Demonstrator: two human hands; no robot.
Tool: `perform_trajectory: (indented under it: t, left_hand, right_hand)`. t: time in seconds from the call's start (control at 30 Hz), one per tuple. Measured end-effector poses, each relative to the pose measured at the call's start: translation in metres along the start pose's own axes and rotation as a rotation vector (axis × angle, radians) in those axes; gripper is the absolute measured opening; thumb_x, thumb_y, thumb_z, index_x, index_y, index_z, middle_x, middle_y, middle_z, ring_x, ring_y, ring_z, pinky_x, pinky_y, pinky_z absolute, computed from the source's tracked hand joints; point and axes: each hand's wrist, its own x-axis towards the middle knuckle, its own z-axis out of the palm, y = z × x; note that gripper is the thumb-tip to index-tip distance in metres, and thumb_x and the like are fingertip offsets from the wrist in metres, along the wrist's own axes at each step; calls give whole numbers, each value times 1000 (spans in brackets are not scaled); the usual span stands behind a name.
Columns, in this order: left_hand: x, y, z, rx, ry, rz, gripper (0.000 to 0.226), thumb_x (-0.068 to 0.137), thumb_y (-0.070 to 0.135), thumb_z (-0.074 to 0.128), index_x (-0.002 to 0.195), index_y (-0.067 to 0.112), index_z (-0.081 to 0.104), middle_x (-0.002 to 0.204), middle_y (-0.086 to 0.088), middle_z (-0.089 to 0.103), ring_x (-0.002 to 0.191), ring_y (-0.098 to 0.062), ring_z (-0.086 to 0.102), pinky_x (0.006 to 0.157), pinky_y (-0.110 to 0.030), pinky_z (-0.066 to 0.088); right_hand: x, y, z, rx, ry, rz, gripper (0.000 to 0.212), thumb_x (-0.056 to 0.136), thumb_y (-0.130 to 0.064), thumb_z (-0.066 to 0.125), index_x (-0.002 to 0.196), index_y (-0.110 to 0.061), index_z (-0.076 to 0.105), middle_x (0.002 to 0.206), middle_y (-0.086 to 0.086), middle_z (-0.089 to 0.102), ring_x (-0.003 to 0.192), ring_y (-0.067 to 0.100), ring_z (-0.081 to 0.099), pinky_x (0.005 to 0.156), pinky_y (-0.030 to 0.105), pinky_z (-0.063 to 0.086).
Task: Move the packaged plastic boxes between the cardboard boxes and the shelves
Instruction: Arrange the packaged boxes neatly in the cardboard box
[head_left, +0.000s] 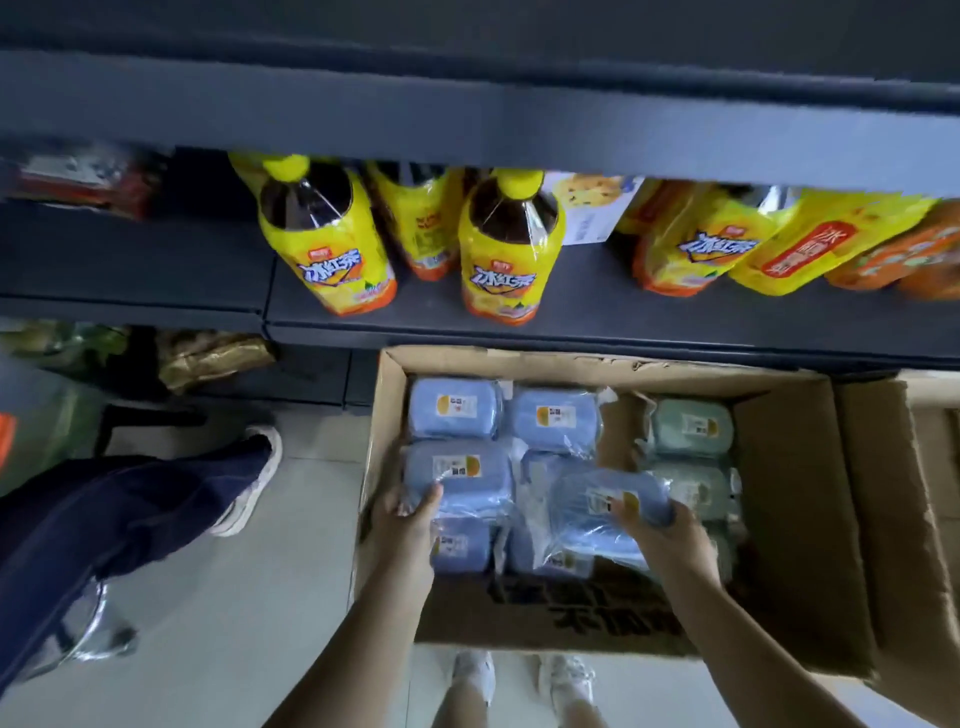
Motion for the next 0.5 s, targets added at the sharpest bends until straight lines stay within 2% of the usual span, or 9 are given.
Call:
perform_trajectory:
  t: [0.07, 0.13, 0.2, 0.23, 0.27, 0.3, 0.37, 0.43, 0.5]
  left_hand:
    - [23, -17, 3, 30, 36, -102, 43, 73, 44, 74, 110, 29, 58, 103, -1, 64, 82, -15, 62, 74, -32, 52]
    - [34, -26, 8, 18, 87, -192, 48, 77, 51, 69, 113, 24, 55, 106, 2, 62, 90, -17, 63, 80, -34, 52]
    - [40, -33, 19, -50, 142, -252, 59, 77, 55, 67, 120, 16, 55, 117, -3, 61, 103, -24, 63, 88, -37, 52]
    - [42, -36, 24, -88, 197, -279, 65, 73, 57, 70, 118, 12, 56, 117, -5, 61, 105, -26, 61, 92, -39, 50]
    - [42, -39, 30, -152, 259, -304, 61, 70, 56, 72, 108, 11, 57, 109, -5, 63, 100, -26, 61, 92, -38, 50]
    - [40, -40, 36, -237, 278, -337, 48, 72, 52, 73, 96, 14, 56, 98, -3, 62, 90, -24, 60, 88, -37, 50]
    - [33, -43, 47, -363, 196, -410, 25, 82, 39, 70, 86, 21, 53, 85, 0, 58, 77, -17, 57, 76, -36, 51]
    - [29, -46, 52, -352, 119, -466, 17, 83, 26, 71, 83, 19, 55, 79, -1, 57, 69, -14, 54, 65, -30, 51]
    - [31, -47, 51, -349, 135, -483, 16, 80, 16, 73, 84, 16, 57, 77, -3, 57, 68, -13, 54, 52, -23, 53]
  right_hand:
    - [15, 8, 15, 76, -14, 20, 72, 75, -67, 61, 121, -12, 56, 109, 11, 64, 100, 32, 59, 88, 43, 49]
    - [24, 13, 26, 126, -28, 21, 70, 74, -64, 65, 120, -13, 57, 105, 8, 65, 95, 30, 61, 81, 39, 51]
    - [29, 17, 35, 153, -44, 14, 67, 73, -59, 69, 120, -13, 57, 103, 7, 66, 92, 28, 61, 77, 35, 50]
    - [31, 19, 38, 160, -52, 11, 68, 72, -59, 70, 121, -13, 57, 105, 7, 66, 94, 29, 62, 78, 35, 50]
    - [32, 22, 40, 172, -58, 9, 70, 71, -60, 71, 122, -14, 56, 108, 7, 67, 96, 28, 62, 80, 36, 51]
    - [32, 24, 42, 188, -59, 0, 72, 69, -61, 71, 123, -15, 56, 110, 6, 67, 98, 28, 63, 83, 38, 52]
    - [30, 27, 43, 214, -40, -5, 74, 68, -62, 71, 125, -17, 55, 114, 5, 66, 101, 27, 63, 87, 39, 52]
    - [29, 28, 42, 204, -6, -12, 76, 69, -61, 71, 128, -15, 53, 118, 7, 65, 105, 28, 61, 88, 38, 51]
    - [30, 27, 40, 186, 1, -20, 77, 71, -56, 72, 131, -13, 50, 123, 9, 62, 110, 29, 59, 89, 37, 48]
